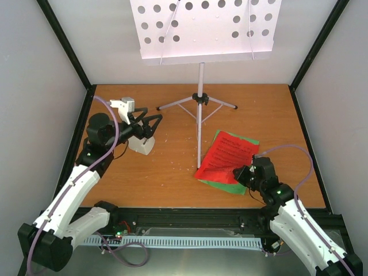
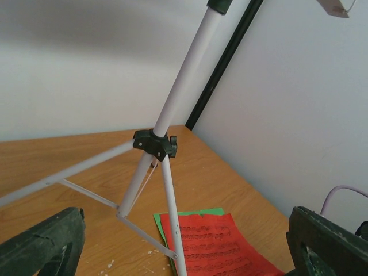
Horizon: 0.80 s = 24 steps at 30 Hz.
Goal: Pack up the instrument practice props
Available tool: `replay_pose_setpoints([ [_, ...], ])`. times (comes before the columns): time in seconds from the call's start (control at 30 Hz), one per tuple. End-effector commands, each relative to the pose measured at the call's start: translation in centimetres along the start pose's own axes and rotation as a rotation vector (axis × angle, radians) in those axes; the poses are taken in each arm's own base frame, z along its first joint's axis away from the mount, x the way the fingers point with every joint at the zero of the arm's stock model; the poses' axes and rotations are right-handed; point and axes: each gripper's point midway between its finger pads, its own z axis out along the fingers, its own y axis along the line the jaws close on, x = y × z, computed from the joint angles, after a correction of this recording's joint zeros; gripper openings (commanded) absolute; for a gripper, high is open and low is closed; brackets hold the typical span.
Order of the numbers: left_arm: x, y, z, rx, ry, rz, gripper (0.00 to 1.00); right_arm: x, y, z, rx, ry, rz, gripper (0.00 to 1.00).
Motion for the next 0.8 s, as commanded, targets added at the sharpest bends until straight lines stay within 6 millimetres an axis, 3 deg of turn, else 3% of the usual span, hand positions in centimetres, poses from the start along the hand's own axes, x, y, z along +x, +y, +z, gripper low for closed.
replay_pose_setpoints([
  [0.0,0.4,-0.1,0.6,0.037,-0.006,-0.053,0.95,-0.6,-1.1,-0.3,0.084,-0.016,-0.013,0.03],
  [0.07,1.1,0.2,0.9,0.046,-0.002,-0.096,0.94,-0.9,-0.9,-0.6,0.097,-0.024,-0.033,0.13],
  [0.17,2.3,0.8,1.6,0.053,0.014,-0.177,0.9,-2.2,-0.2,-1.5,0.111,-0.064,-0.073,0.54],
  [0.2,2.7,1.0,1.8,0.057,0.018,-0.201,0.89,-2.7,0.0,-2.0,0.121,-0.084,-0.091,0.64],
  [0.3,3.5,0.7,2.6,0.076,0.017,-0.249,0.89,-4.8,1.1,-3.8,0.15,-0.161,-0.139,0.81],
  [0.57,7.6,-3.6,8.4,0.167,0.164,-0.235,0.89,-9.5,4.9,-7.9,0.101,-0.379,-0.186,0.92],
  [0.77,10.7,-1.8,12.9,0.119,0.238,-0.216,0.9,-11.0,7.0,-8.4,-0.03,-0.485,-0.13,0.96],
])
